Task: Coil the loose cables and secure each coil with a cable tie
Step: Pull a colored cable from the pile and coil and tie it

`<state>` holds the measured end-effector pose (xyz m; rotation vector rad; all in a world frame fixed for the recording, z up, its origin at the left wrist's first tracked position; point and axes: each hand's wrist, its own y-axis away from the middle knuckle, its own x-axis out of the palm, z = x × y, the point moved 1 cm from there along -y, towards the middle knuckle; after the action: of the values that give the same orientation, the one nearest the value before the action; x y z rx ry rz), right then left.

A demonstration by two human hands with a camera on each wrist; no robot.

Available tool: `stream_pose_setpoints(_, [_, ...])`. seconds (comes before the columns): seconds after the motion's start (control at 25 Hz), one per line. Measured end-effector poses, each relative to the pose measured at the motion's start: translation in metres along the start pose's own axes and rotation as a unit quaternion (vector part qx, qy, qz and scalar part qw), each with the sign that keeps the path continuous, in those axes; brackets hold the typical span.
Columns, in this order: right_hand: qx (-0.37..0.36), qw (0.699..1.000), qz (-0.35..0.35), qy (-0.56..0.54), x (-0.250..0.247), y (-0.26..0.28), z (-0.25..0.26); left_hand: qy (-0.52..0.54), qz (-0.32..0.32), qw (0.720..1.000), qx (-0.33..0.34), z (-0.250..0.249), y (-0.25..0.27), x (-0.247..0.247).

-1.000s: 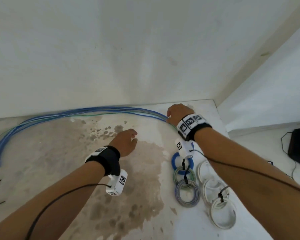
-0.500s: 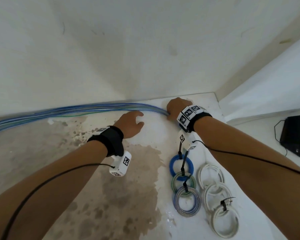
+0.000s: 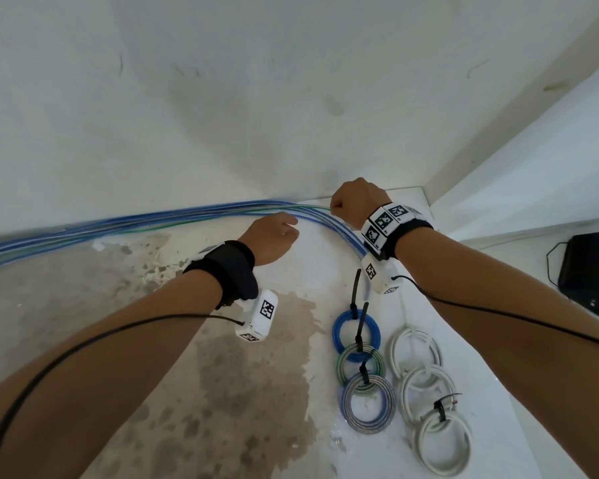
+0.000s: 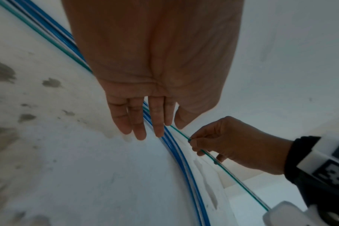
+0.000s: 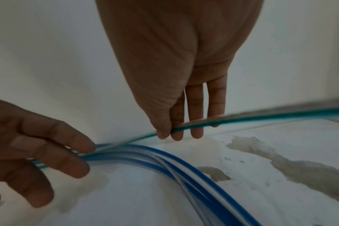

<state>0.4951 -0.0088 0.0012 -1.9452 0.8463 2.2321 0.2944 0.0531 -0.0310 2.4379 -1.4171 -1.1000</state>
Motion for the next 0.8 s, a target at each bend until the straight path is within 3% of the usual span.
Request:
stream_pose_setpoints(0.08, [-0.006, 0.999, -0.019, -0.036, -0.01, 0.007, 0.0, 0.027, -0.03, 0.999, 0.015, -0.008, 0.002, 0.005])
stream_pose_setpoints(0.24, [-0.035, 0.987, -0.029, -0.151, -0.04, 0.028, 0.007, 0.054, -0.191, 0.977, 0.074, -0.016, 0.017, 0.0])
stream_pose_setpoints(0.32, [-0.059, 0.974, -0.013, -0.216, -0.057, 0.049, 0.022, 0.038, -0.198, 0.977, 0.062, -0.015, 0.027, -0.009])
stream_pose_setpoints(0.44, [-0.091, 0.929, -0.012, -0.36, -0.08, 0.089, 0.052, 0.041, -0.23, 0.972, 0.019, -0.007, 0.044, -0.022])
stream_pose_setpoints(0.64, [-0.127, 0.861, 0.052, -0.49, -0.093, 0.168, 0.1, 0.226, -0.379, 0.897, -0.018, -0.005, 0.101, -0.043])
stream_pose_setpoints(0.72, [-0.167, 0.858, 0.1, -0.476, -0.084, 0.202, 0.116, 0.288, -0.429, 0.856, -0.005, -0.001, 0.128, -0.057])
stream_pose_setpoints(0.8, [-0.201, 0.862, 0.129, -0.447, -0.066, 0.231, 0.129, 0.292, -0.463, 0.837, 0.01, 0.006, 0.155, -0.075])
